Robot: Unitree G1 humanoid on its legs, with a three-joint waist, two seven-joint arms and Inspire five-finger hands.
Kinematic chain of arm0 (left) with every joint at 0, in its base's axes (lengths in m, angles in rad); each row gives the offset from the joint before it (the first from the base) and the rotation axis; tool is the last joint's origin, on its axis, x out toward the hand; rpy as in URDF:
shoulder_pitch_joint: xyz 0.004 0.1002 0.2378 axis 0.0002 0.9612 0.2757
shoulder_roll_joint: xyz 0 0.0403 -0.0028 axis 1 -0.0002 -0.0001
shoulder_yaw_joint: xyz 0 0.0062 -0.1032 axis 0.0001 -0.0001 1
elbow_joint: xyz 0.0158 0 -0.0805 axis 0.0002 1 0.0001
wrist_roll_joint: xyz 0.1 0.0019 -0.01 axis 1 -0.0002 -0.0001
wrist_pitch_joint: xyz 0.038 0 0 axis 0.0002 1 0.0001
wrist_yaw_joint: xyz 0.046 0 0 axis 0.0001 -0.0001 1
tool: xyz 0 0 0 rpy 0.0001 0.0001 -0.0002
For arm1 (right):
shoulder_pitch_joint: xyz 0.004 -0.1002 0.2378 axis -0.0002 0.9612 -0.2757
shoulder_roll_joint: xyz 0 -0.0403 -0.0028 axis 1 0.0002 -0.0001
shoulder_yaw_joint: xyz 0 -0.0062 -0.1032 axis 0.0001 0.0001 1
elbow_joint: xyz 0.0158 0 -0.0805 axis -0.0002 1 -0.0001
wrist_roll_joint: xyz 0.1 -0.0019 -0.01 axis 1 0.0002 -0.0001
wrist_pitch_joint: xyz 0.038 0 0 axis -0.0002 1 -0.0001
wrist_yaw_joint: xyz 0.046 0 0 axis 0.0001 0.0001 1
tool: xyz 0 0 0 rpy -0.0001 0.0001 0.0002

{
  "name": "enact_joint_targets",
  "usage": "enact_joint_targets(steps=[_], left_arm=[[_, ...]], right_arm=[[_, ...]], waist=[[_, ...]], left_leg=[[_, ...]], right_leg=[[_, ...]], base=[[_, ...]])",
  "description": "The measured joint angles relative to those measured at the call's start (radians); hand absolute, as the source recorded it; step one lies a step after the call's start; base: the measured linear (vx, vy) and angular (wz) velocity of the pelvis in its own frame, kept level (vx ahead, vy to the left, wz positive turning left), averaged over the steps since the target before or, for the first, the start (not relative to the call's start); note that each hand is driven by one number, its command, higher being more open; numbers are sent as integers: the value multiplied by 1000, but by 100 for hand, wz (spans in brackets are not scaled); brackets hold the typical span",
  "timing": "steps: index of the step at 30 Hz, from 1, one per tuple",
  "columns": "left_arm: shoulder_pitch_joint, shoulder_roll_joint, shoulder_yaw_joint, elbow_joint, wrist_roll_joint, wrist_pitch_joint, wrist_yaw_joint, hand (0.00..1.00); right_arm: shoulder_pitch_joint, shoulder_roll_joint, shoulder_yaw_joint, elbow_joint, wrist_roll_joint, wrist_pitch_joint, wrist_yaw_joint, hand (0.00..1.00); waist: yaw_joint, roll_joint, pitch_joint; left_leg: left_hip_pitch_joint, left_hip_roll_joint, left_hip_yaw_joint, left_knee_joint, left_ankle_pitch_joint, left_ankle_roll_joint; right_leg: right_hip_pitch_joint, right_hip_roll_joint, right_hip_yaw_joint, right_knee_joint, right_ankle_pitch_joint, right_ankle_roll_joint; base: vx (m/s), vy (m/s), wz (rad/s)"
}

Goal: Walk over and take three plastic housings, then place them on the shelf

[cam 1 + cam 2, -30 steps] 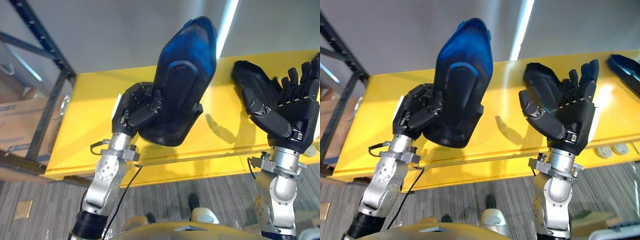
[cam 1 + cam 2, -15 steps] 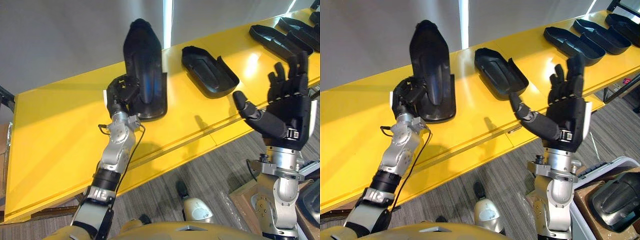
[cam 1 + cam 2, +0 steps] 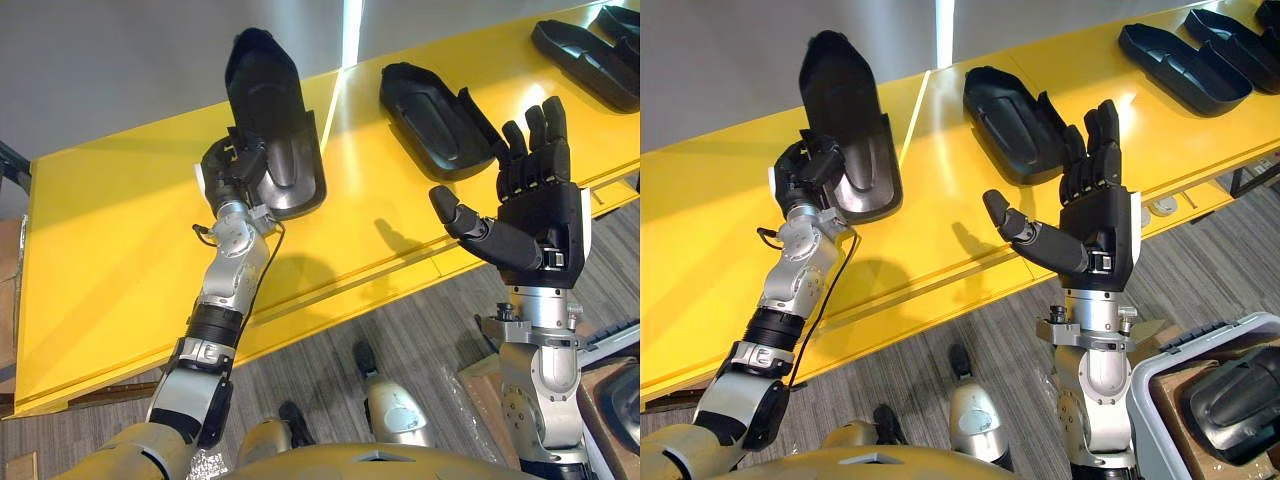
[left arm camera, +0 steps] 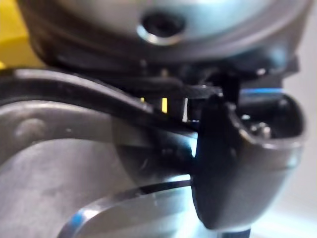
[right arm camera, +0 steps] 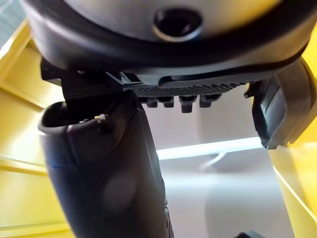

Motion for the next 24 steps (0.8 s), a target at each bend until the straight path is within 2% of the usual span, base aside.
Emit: enact_joint_targets(steps=[4,14,18,24], left_arm=[[13,15,-61,-7,-6,35,-78,100],[40,16,-119,-26,-33,34,-169,100],[40,17,-122,-27,-32,34,-158,100],[43,15,-129,-28,16,31,-53,100]], right_arm=[[0,0,13,0,0,0,3,100],[3,1,22,0,1,0,6,100],[4,1,46,1,1,0,5,100],[6,1,78,2,1,0,9,100]], waist=[[10,-2,1],[10,-6,5],[11,-6,5],[9,-7,5]], left_leg=[[15,-1,1,2,-4,2],[17,2,7,17,-14,3],[19,5,7,19,-15,2],[23,9,6,19,-14,1]], right_leg=[[17,-2,0,0,0,2],[22,-4,3,0,-4,7],[26,-5,2,0,-4,6],[30,-3,-1,0,-1,3]], base=[[-67,4,-2],[-65,-2,-2],[-36,3,0],[-41,-4,0]])
